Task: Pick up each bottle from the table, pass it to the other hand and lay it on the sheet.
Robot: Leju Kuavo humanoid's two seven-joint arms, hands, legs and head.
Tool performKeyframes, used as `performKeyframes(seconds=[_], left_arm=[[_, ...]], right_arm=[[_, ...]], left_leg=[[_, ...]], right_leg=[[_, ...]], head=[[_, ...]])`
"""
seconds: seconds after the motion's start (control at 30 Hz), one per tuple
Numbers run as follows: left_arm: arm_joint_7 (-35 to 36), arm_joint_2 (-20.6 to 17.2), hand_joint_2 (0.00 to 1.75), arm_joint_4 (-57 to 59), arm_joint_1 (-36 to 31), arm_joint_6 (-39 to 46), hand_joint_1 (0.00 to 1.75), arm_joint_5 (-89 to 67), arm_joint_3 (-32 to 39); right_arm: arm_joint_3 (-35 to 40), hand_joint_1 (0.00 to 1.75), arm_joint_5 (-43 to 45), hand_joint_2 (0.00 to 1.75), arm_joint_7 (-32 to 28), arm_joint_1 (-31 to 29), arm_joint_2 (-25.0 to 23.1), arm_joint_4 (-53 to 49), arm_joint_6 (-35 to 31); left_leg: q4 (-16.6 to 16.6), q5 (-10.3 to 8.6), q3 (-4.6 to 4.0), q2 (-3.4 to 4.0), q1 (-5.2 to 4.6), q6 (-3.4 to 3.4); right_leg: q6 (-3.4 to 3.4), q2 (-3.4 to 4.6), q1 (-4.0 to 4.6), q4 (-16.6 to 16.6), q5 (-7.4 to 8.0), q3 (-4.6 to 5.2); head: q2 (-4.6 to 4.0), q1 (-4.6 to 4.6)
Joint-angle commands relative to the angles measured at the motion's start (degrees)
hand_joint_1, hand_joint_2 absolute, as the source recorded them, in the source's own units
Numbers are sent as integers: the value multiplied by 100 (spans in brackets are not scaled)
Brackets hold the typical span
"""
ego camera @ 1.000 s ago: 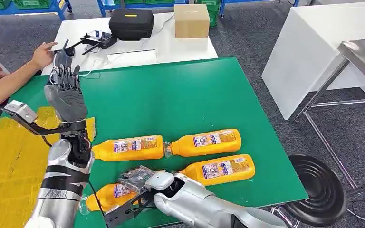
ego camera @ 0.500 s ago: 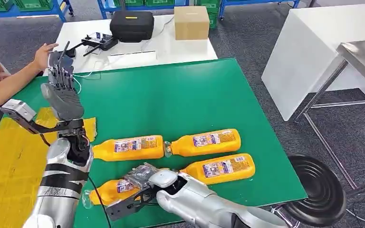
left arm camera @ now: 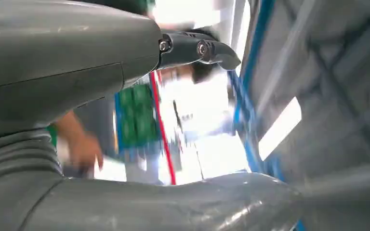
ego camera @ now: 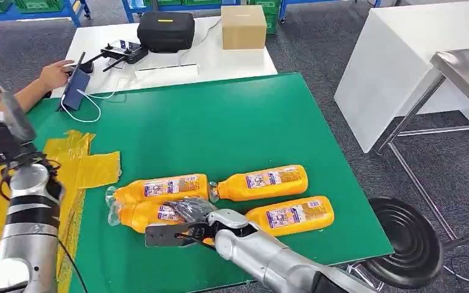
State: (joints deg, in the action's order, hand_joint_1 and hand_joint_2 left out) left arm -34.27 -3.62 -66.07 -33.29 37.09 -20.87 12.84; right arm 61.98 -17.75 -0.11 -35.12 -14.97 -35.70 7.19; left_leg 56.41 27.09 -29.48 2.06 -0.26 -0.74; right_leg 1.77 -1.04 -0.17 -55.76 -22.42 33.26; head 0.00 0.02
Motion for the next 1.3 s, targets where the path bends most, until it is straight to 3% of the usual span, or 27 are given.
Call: performKeyframes(seconds=[0.03, 0.1, 0.13, 0.2, 0.23, 0.27, 0.33, 0.4, 0.43, 0.47, 0.5, 0.7, 0.83, 1.07, 1.3], left_arm=[[-240, -207, 0, 548, -133, -67, 0, 387, 1164], [397, -47, 0, 655, -107, -949, 0, 761, 1105], [385, 17, 0, 705, -124, -953, 0, 760, 1055], [1079, 147, 0, 806, -65, -2139, 0, 1513, 946], [1075, 171, 0, 825, -60, -2149, 0, 1514, 910], [1540, 214, 0, 783, 104, -3054, 0, 2162, 790], [1501, 256, 0, 664, 282, -3015, 0, 2268, 643], [2067, 175, 0, 376, 733, -4334, 0, 3373, 381], [2050, 164, 0, 290, 857, -4337, 0, 3436, 334], [2344, 168, 0, 187, 1029, -5007, 0, 4135, 300], [2546, 120, 175, -63, 1365, -5436, 0, 4555, 139], [2686, 140, 175, -525, 1801, -5679, 0, 4960, -78], [2647, 326, 175, -1500, 2437, -5835, 0, 5037, -542], [2622, 258, 175, -1499, 2406, -5790, 0, 5055, -629], [2479, 476, 175, -2188, 2818, -5953, 0, 4957, -1187]], right_arm=[[-516, 175, 359, 175, -180, 482, 363, -712, -126], [-893, 175, 487, 175, -324, 794, 464, -1283, -609], [-925, 175, 474, 175, -288, 858, 529, -1482, -615], [-1306, 175, 341, 175, -390, 1174, 631, -2152, -1071], [-1337, 175, 326, 175, -364, 1218, 675, -2309, -1065], [-1599, 175, 213, 175, -547, 1435, 727, -2799, -1407], [-1737, 175, 80, 175, -379, 1554, 796, -3194, -1276], [-1989, 175, 33, 175, -636, 1697, 824, -3631, -1424], [-2017, 175, 13, 175, -623, 1709, 854, -3749, -1399], [-2069, 175, -20, 175, -720, 1743, 870, -3913, -1440], [-2151, 175, -47, 175, -887, 1808, 882, -4133, -1522], [-2207, 175, -119, 175, -925, 1921, 919, -4402, -1555], [-2227, 175, -206, 175, -853, 1979, 993, -4507, -1512], [-2219, 175, -227, 175, -839, 1957, 974, -4429, -1484], [-2141, 175, -244, 175, -576, 1611, 816, -3682, -1153]], left_leg=[[-3, -6, -18, -29, 12, 8], [-5, -5, -14, -28, 12, 8], [-9, -8, -23, -42, 19, 9], [-4, -6, -29, -39, 10, 7], [-4, -7, -39, -57, 16, 9], [-3, -7, -49, -58, 14, 8], [-2, -5, -69, -63, 9, 7], [0, -1, -83, -50, 3, 6], [-1, 4, -82, -52, 6, 8], [-5, 5, -81, -32, 4, 8], [-3, 3, -86, -28, 2, 7], [11, 30, -86, -49, 17, 21], [2, 17, -117, -36, 6, 17], [5, 17, -120, -39, 9, 19], [1, 14, -121, -35, 5, 17]], right_leg=[[-3, -6, 12, 11, 3, 8], [-1, -7, 13, 9, -1, 2], [0, -14, 16, 17, 0, 4], [1, -21, 8, 5, -5, 14], [1, -28, 14, 11, -4, 19], [1, -29, 12, 9, -5, 29], [3, -27, 9, 7, -6, 51], [4, -17, 5, 2, -8, 66], [5, -14, 7, 5, -10, 63], [6, -4, 6, 7, -6, 70], [5, -7, 4, 4, -6, 75], [3, 0, 16, -1, -24, 70], [3, -3, 9, 5, -8, 106], [1, -5, 11, 3, -8, 107], [3, -4, 8, 5, -5, 110]], head=[[2, 2], [0, 2], [0, 2], [0, 2], [0, 4], [0, 0], [0, 4], [0, 2], [0, 2], [0, 2], [0, 2], [2, 2], [0, 2], [0, 2], [0, -2]])
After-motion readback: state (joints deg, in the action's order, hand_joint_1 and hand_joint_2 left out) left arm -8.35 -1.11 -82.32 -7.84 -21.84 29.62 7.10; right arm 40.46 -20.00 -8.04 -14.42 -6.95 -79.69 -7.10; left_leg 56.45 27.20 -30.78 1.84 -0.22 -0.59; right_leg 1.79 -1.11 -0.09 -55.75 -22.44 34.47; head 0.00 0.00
